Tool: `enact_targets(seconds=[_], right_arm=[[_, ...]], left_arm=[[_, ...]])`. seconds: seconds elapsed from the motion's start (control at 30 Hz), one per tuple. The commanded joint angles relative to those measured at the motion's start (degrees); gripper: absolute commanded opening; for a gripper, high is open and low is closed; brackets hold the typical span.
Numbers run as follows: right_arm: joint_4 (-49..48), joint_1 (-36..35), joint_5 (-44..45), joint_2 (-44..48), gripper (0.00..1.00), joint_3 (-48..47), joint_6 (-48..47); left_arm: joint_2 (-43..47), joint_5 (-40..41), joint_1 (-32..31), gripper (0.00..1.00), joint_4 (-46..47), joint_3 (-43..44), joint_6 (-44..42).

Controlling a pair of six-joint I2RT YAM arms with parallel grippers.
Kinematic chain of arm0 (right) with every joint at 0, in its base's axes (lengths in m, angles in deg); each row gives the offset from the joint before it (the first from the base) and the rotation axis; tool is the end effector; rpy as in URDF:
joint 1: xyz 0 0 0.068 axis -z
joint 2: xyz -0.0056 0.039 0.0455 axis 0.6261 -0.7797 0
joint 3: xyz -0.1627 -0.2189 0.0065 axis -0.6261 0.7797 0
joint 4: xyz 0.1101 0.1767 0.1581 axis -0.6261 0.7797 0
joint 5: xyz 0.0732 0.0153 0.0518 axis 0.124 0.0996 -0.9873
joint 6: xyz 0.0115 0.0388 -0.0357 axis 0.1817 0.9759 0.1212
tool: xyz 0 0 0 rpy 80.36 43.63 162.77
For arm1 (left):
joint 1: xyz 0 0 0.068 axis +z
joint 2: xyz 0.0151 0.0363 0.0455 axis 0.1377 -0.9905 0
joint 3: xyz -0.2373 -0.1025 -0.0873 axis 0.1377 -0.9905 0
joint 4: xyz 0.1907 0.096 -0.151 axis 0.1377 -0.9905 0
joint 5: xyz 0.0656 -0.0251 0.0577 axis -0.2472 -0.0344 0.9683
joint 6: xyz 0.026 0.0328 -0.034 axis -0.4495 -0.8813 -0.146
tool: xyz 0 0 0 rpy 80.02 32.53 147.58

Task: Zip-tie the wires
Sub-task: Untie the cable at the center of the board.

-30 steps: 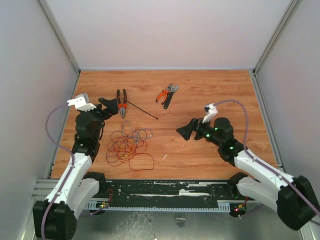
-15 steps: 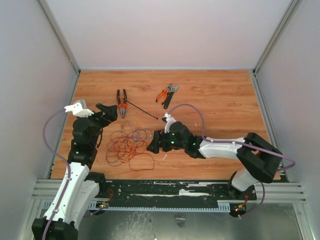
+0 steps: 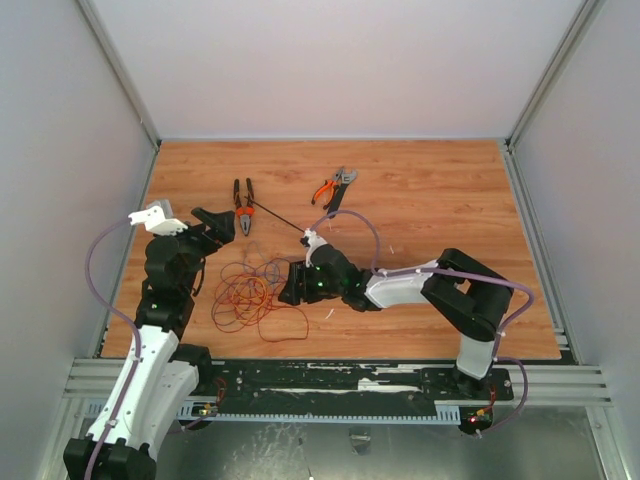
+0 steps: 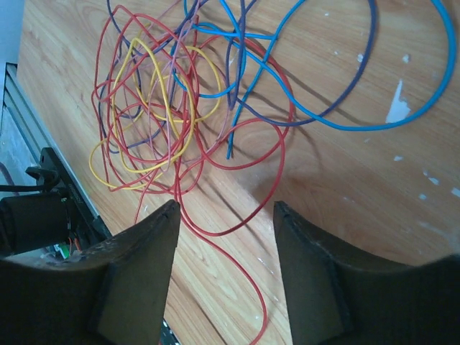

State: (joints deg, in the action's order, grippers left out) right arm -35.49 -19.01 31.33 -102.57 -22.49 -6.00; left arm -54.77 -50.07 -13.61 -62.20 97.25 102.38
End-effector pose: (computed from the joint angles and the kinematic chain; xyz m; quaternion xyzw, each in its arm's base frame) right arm 0.1885 0.3096 0.1400 -0.1273 0.8776 0.4024 0.2275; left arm 0.1644 -0.0138 0.2818 -0.2010 0.7110 -0.2008 0.6433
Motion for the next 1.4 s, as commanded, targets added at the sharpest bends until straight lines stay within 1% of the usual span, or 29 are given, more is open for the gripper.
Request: enact_targets(seconds=[0.0, 0.07, 0.17, 0.3, 0.5, 0.63, 0.73, 0.9, 1.0, 1.1, 1.2, 1.3, 1.37], right_arm=[[-1.53, -0.66, 1.35, -1.58, 0.54, -2.08, -0.49], [-1.61, -0.67, 1.25, -1.95, 0.46, -2.49, -0.92], [0.8, -0.67, 2.07, -1.89, 0.27, -4.1, -2.71], [7.4, -0.61, 7.1, 0.96, 0.0, -6.91, -6.55], [21.2, -0.26, 14.52, 6.76, 0.0, -16.86, -17.45], [27.16, 0.96, 18.37, 11.48, 0.0, -23.5, -22.89], [30.32, 1.67, 19.15, 14.01, 0.0, -29.65, -27.18], [31.03, 2.03, 18.86, 16.93, 0.0, -39.17, -32.54], [30.23, 2.25, 18.58, 18.17, 0.0, -42.35, -34.76], [30.86, 2.65, 19.37, 18.53, 0.0, -44.62, -35.75], [32.26, 3.15, 22.38, 19.13, 0.0, -46.13, -36.48], [33.66, 3.64, 28.23, 20.71, 0.0, -47.56, -38.02], [34.2, 4.28, 32.22, 22.46, 0.0, -48.29, -39.38]], left_arm=[[0.66, -1.04, 0.33, 0.98, 0.27, 0.57, 0.4], [0.53, -1.88, 0.33, 0.98, 0.94, 0.34, 0.92], [0.21, -3.0, 0.34, 0.98, 1.17, 0.63, 1.22], [-0.09, -5.22, 0.33, 0.98, 1.1, 1.24, 0.96], [-0.11, -11.25, 0.32, 0.98, -1.2, 4.84, -0.04], [0.87, -11.71, 0.33, 0.98, -4.16, 7.0, -1.28], [1.97, -11.5, 0.33, 0.98, -4.79, 7.32, -1.7], [1.95, -13.57, 0.33, 0.98, -4.04, 6.72, -1.79], [1.6, -16.99, 0.33, 0.98, -1.3, 4.38, 0.01], [1.29, -18.44, 0.33, 0.98, 2.0, 1.23, 2.65], [-0.16, -18.16, 0.18, 0.98, 2.34, -0.6, 3.06], [-2.44, -16.86, -0.48, 0.98, 1.88, -2.17, 3.85], [-3.56, -14.58, -1.87, 0.98, 1.79, -3.74, 4.3]])
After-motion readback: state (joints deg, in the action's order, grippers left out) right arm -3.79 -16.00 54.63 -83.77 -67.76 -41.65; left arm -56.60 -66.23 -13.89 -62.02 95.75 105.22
